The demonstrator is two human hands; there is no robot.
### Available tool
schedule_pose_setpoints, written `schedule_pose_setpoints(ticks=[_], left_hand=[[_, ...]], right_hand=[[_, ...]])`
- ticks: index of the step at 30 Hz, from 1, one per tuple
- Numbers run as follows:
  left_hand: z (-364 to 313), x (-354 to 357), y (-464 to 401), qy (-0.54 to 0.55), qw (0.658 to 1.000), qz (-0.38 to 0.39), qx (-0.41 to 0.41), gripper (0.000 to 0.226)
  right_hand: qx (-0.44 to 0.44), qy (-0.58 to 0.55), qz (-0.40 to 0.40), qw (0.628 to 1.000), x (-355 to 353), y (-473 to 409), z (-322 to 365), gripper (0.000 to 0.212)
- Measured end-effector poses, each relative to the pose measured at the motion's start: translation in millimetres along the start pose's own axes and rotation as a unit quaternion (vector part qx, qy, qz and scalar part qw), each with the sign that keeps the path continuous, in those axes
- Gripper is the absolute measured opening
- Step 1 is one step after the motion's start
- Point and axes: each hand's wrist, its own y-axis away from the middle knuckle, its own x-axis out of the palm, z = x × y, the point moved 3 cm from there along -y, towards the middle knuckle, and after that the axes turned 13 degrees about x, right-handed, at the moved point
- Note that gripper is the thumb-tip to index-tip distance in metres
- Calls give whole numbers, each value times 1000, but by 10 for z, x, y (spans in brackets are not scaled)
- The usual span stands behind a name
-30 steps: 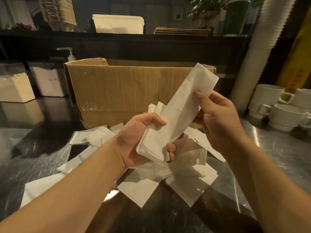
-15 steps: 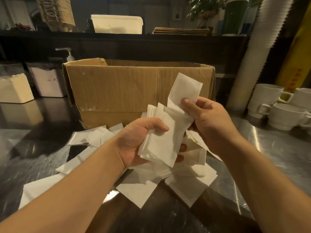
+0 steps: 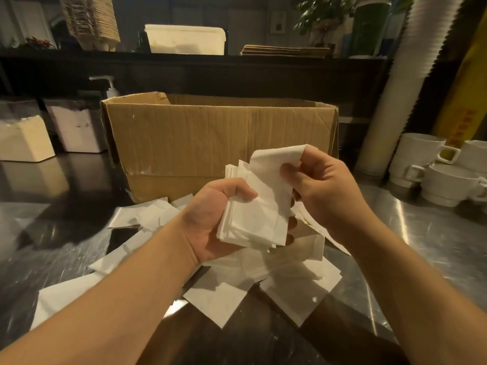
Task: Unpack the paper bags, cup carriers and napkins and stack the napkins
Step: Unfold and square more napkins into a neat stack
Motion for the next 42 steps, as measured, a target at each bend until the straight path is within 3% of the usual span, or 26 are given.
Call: schedule_pose_setpoints(ticks=[5,9,12,14,16,20,21,23,26,29,34,42], left_hand=[[-13,-34,1,17,1000,-6,6,84],[-19,-21,4,36,999,11,1,62],[-14,-10,2,48,999,14,5,59],[-21,-8,0,46,999,3,11,59],[-30,21,10,42,999,6,12,62],[-26,20,8,39,999,5,19,56],[-14,14,5,36,999,9,18,60],[-2,23,6,30,999,26,13,61],[11,14,-10,32,999,21,10,58],[5,13,-3,22,1000,10,13,58],[10,30,10,2,1000,5,10,40],[57,17,-16,56,996,73,-8,70]], right_hand=[[-54,28,54,997,28,11,24,32],[-72,30,88,993,69,-3,41,45],[-112,171,51,978,60,16,69,66],[-124,168,37,977,34,40,84,71],[-117,97,35,988,3,64,101,61],[-63,31,26,997,-38,52,132,18],[-50,50,22,997,-38,38,131,16],[-19,79,21,996,-27,14,103,34],[32,35,31,998,-10,1,87,49],[48,46,31,997,-33,-7,104,39],[60,76,51,994,-39,-6,51,6],[64,37,40,996,-53,-9,36,5]])
